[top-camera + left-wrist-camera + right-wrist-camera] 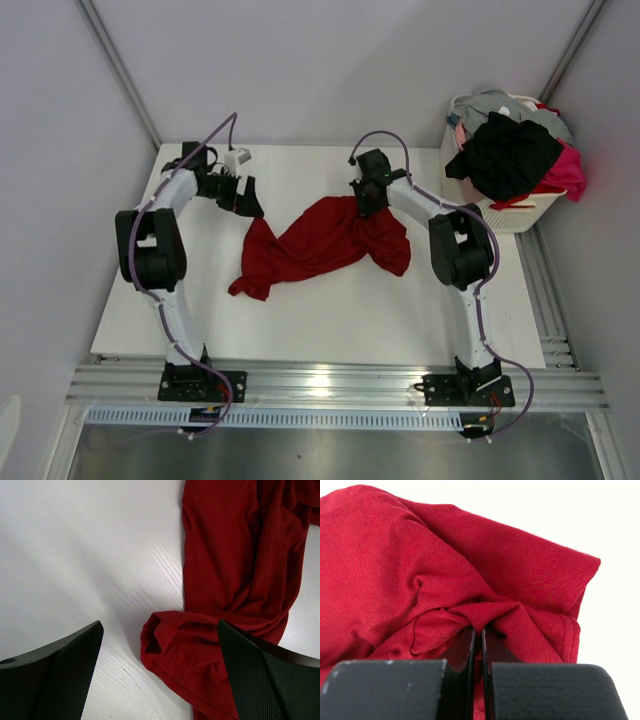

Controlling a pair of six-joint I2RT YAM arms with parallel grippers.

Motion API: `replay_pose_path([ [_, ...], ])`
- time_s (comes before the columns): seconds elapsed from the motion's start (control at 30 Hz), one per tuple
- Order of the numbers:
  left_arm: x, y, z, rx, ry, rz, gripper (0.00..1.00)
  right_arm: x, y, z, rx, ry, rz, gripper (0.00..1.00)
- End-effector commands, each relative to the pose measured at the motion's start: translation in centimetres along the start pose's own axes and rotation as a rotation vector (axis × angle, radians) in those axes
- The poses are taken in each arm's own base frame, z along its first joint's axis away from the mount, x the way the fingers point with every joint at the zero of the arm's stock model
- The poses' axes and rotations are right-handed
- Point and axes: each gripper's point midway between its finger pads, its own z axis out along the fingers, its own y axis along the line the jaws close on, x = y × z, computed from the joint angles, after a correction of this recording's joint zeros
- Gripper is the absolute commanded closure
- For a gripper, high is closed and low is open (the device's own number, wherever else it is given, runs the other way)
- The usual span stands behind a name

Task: Fold and stack the t-shirts
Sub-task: Flatten out the tshirt

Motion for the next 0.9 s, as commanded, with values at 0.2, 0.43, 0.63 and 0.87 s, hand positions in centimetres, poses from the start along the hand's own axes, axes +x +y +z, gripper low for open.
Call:
replay_pose_path([
  [0.2,-0.4,-1.5,1.5,0.076,0.019,-0.043,0.04,-1.3,-0.3,-1.2,0.006,-0.021,-0.013,1.00],
  [0.43,0.6,-1.9,1.8,0.095,0.035,-0.075,0.17,-1.3,-0.1,-1.0,0.007,-0.024,0.000,1.00],
  [0.63,1.4,-1.9,2.3,0.102,0.044,-0.093,0.49,-1.1,-0.3,-0.9,0.012,-0.018,0.001,1.00],
  [0.87,1.4,-2.3,2.4,0.129,0.036,-0.103,0.78,-1.5,-0.2,-1.0,0.009,-0.027,0.004,1.00],
])
